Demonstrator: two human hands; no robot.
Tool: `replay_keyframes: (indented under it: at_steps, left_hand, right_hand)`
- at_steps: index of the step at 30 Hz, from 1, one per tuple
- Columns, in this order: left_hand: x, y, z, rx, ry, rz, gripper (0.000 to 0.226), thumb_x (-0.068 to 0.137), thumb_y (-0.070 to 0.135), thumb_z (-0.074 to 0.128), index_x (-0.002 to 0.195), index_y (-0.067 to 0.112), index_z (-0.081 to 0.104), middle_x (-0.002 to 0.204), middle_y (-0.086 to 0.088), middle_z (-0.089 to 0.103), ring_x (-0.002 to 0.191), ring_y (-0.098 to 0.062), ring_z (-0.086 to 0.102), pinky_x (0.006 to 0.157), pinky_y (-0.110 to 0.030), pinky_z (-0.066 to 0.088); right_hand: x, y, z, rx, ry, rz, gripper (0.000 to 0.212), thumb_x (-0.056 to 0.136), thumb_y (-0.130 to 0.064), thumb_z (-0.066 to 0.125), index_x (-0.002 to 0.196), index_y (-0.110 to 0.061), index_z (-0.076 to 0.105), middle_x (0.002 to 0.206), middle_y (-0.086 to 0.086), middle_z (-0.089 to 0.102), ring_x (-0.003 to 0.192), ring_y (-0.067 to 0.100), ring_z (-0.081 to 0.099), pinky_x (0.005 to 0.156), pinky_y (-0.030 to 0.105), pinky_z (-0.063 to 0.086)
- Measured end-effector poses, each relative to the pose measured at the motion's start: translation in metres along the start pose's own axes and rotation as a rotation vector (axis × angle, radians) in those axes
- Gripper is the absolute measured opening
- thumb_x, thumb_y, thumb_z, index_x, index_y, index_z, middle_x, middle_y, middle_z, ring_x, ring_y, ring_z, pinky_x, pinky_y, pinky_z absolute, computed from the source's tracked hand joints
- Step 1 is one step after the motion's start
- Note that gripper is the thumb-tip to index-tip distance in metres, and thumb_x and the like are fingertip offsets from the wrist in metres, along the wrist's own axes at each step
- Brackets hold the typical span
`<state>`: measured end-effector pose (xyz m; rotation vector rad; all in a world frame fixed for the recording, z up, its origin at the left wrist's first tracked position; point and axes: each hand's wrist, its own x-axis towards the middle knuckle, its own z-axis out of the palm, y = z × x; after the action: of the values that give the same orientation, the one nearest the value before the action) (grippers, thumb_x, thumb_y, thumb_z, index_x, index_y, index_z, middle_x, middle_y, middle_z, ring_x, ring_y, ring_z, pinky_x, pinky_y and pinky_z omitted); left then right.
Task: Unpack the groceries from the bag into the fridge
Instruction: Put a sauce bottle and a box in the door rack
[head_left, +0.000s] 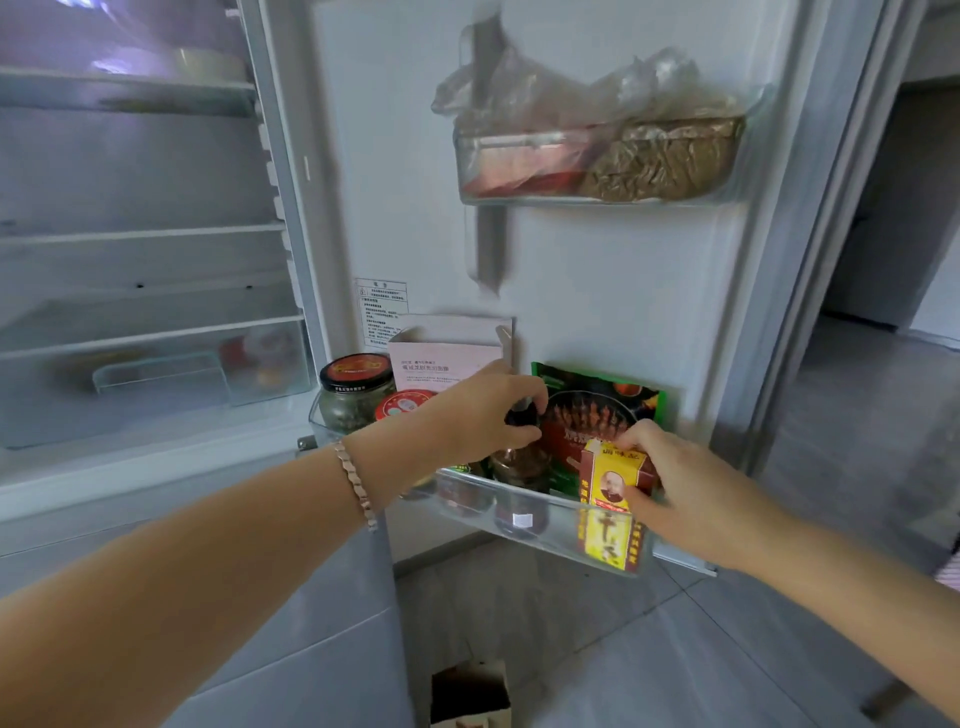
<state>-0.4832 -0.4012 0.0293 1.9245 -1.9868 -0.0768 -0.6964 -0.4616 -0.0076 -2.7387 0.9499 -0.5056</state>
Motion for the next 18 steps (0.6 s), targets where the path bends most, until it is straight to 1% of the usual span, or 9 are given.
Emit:
replay_keyframes:
  at_steps: [2,4,7,9,11,13,15,17,18]
  left_hand:
    - [0.002,0.003,-0.002,0.01,-0.012,-0.016,0.017,0.088,0.021,0.061,0.102,0.013,0.062,0.083,0.002,0.046,0.075,-0.014,0.047,0.061,-0.015,0.036]
    - [0.004,0.007,-0.001,0.057,-0.038,-0.015,0.015,0.091,0.022,0.056,0.101,0.011,0.06,0.086,-0.003,0.054,0.074,-0.017,0.05,0.061,-0.022,0.039]
    - [0.004,0.011,0.003,0.17,-0.094,0.007,0.024,0.096,0.03,0.047,0.115,0.017,0.054,0.099,-0.007,0.056,0.086,-0.022,0.054,0.074,-0.028,0.042]
    - [0.001,0.008,0.003,0.185,-0.11,0.012,0.033,0.096,0.034,0.045,0.129,0.025,0.048,0.111,-0.006,0.055,0.098,-0.023,0.054,0.083,-0.032,0.044]
    - [-0.004,0.006,-0.004,0.151,-0.059,0.01,0.038,0.096,0.035,0.045,0.133,0.029,0.045,0.117,-0.005,0.054,0.108,-0.023,0.051,0.09,-0.034,0.042]
    - [-0.011,0.003,-0.016,0.117,0.011,-0.023,0.04,0.095,0.032,0.047,0.135,0.031,0.043,0.119,-0.003,0.053,0.112,-0.022,0.049,0.092,-0.034,0.042]
    - [-0.025,0.002,-0.03,0.082,0.072,-0.109,0.046,0.093,0.032,0.048,0.138,0.035,0.037,0.125,-0.001,0.052,0.112,-0.021,0.052,0.094,-0.037,0.045]
    - [-0.043,-0.004,-0.041,0.077,0.118,-0.231,0.046,0.093,0.033,0.05,0.137,0.035,0.035,0.125,0.001,0.053,0.105,-0.02,0.058,0.088,-0.036,0.05]
    - [-0.054,-0.008,-0.045,0.095,0.136,-0.304,0.043,0.093,0.034,0.051,0.134,0.033,0.038,0.122,0.002,0.055,0.103,-0.02,0.059,0.085,-0.034,0.05]
  right_hand:
    - [-0.001,-0.003,-0.001,-0.008,0.0,0.027,0.034,0.091,-0.029,0.055,0.121,-0.021,0.041,0.116,-0.004,0.054,0.083,0.012,0.059,0.074,0.037,0.053]
    - [-0.002,-0.008,-0.002,-0.015,-0.022,0.043,0.041,0.091,-0.026,0.056,0.127,-0.021,0.039,0.125,-0.002,0.05,0.094,0.014,0.058,0.08,0.037,0.052]
    - [-0.008,-0.015,-0.005,-0.049,-0.07,0.079,0.053,0.091,-0.029,0.055,0.138,-0.024,0.03,0.134,-0.004,0.041,0.109,0.012,0.051,0.086,0.031,0.05]
    - [-0.008,-0.022,-0.01,-0.108,-0.037,0.044,0.052,0.091,-0.033,0.053,0.138,-0.028,0.03,0.134,-0.008,0.037,0.115,0.009,0.045,0.088,0.028,0.047]
    - [-0.005,-0.029,-0.015,-0.122,0.025,-0.022,0.047,0.091,-0.031,0.052,0.136,-0.028,0.036,0.133,-0.01,0.037,0.12,0.008,0.04,0.09,0.02,0.039]
    - [0.004,-0.038,-0.019,-0.089,0.038,-0.076,0.04,0.091,-0.029,0.052,0.13,-0.027,0.045,0.127,-0.011,0.042,0.119,0.007,0.04,0.09,0.018,0.036]
    - [0.016,-0.051,-0.021,-0.055,0.007,-0.149,0.032,0.091,-0.029,0.051,0.122,-0.026,0.053,0.12,-0.01,0.048,0.108,0.006,0.046,0.093,0.022,0.04]
    - [0.028,-0.068,-0.02,-0.037,-0.054,-0.26,0.026,0.091,-0.028,0.052,0.116,-0.025,0.058,0.114,-0.009,0.052,0.102,0.008,0.05,0.091,0.027,0.044]
    - [0.034,-0.078,-0.019,-0.029,-0.087,-0.327,0.024,0.09,-0.026,0.052,0.113,-0.025,0.059,0.111,-0.008,0.054,0.101,0.01,0.052,0.089,0.029,0.045]
